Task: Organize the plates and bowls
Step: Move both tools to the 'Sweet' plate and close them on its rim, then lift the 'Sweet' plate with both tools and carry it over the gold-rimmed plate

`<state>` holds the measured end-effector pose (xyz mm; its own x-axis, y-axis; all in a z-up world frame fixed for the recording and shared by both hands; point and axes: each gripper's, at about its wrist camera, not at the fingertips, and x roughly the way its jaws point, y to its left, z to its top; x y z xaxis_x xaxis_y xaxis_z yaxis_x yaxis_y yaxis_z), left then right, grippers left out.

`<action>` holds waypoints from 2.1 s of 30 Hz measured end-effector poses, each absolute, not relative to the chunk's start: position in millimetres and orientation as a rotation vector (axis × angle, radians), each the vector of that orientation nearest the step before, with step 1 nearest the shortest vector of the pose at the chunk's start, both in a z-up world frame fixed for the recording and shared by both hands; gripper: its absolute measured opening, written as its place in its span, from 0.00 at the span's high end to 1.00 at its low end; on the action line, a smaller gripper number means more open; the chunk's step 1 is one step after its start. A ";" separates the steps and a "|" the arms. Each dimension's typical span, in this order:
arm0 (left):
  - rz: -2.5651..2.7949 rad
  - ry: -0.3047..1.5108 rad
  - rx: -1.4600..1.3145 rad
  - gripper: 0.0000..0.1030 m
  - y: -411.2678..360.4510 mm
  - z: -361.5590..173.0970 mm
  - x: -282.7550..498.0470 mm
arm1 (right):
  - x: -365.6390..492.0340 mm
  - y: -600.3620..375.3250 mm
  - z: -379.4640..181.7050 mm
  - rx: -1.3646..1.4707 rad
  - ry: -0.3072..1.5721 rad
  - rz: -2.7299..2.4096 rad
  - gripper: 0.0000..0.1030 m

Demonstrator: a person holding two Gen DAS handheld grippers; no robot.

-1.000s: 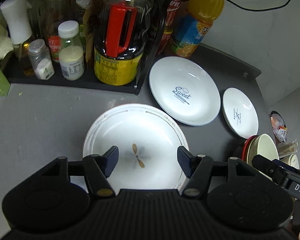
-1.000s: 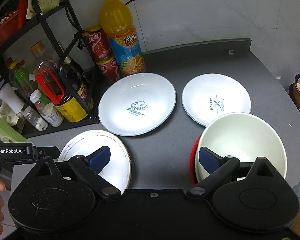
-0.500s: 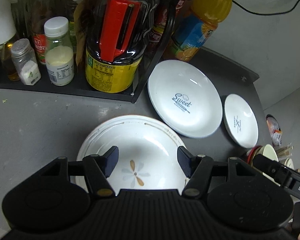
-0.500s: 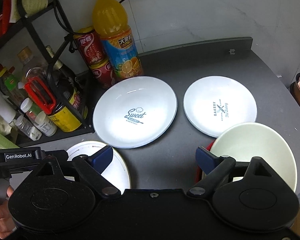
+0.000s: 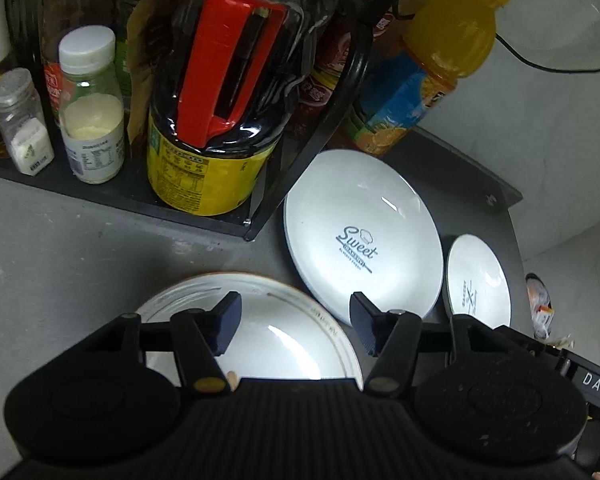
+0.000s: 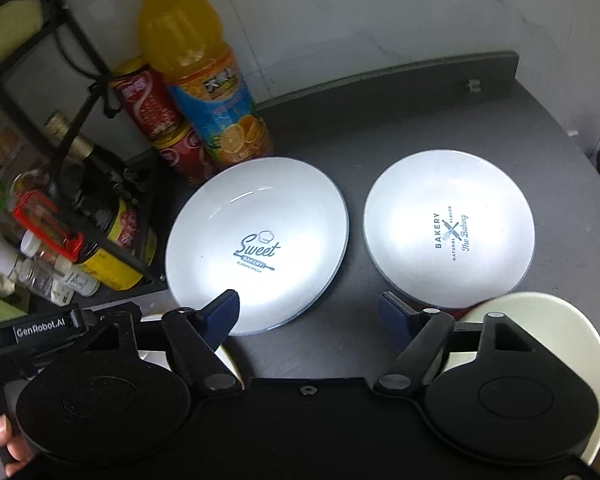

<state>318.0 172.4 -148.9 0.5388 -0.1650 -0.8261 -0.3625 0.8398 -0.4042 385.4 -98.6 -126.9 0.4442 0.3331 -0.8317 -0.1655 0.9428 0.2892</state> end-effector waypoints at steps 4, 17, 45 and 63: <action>0.137 1.003 -0.617 0.47 169.0 -157.5 329.6 | 402.6 -102.0 -137.8 0.200 1.104 0.325 0.39; 0.235 0.991 -0.767 0.68 161.3 -195.0 360.3 | 464.3 -103.2 -172.7 0.206 1.216 0.360 0.60; 0.407 0.881 -1.011 0.93 168.8 -243.7 366.1 | 520.7 -80.6 -221.8 0.104 1.289 0.447 0.78; 0.326 0.925 -0.980 0.96 171.5 -223.6 363.9 | 482.8 -102.9 -189.5 0.160 1.181 0.501 0.91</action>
